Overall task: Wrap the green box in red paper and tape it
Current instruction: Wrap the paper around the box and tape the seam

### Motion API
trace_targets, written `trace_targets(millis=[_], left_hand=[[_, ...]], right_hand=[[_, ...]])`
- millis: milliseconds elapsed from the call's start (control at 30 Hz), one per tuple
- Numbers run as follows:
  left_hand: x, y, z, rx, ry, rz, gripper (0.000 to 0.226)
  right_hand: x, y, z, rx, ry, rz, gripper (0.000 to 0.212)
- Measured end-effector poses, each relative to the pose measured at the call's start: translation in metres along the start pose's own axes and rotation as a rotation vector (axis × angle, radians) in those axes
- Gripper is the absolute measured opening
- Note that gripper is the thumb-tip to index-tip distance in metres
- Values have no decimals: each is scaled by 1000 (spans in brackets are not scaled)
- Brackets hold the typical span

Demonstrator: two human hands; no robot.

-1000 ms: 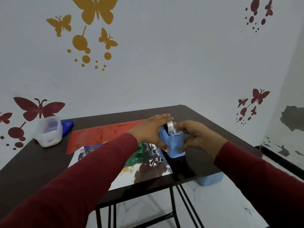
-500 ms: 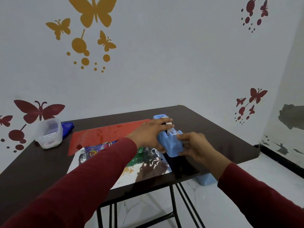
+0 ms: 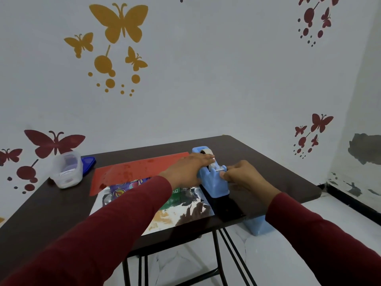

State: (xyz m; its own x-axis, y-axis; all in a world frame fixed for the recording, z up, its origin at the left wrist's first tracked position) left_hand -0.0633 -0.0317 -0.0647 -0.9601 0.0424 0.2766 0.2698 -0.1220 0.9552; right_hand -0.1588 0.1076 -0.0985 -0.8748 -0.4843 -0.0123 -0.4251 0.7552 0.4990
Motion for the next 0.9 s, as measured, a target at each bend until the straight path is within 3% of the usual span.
trace_targets(millis=[133, 233, 400, 600, 767, 833, 900], left_hand=[[-3, 12, 8, -59, 34, 43, 50], [-5, 21, 12, -134, 64, 102, 46], [0, 35, 21, -517, 146, 136, 33], [-3, 59, 31, -452, 117, 295, 18], [-19, 76, 32, -431, 87, 450, 17], [-25, 86, 30, -438, 86, 501, 17], [-31, 96, 24, -439, 99, 518, 16]], right_hand=[[-13, 3, 0, -175, 39, 8, 29], [-19, 12, 4, 56, 31, -10, 13], [-33, 22, -11, 400, 136, 27, 19], [-41, 18, -21, 484, 105, -63, 18], [-44, 11, -27, 830, -93, -203, 28], [-41, 15, -33, 822, -39, -119, 32], [-39, 18, -48, 704, 133, -53, 38]])
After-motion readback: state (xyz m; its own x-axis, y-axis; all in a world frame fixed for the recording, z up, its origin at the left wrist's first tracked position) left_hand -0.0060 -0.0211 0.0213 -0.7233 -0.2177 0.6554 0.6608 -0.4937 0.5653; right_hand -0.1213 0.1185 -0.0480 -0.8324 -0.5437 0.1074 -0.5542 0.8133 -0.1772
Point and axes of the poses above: each hand's wrist, its own x-axis towards the middle knuckle, its own y-axis out of the back of the hand, z = x × y, the point moved 6 cm from there along x, towards the middle knuckle, and after that the axes turned 2 degrees about z, right-handed, at the moved point
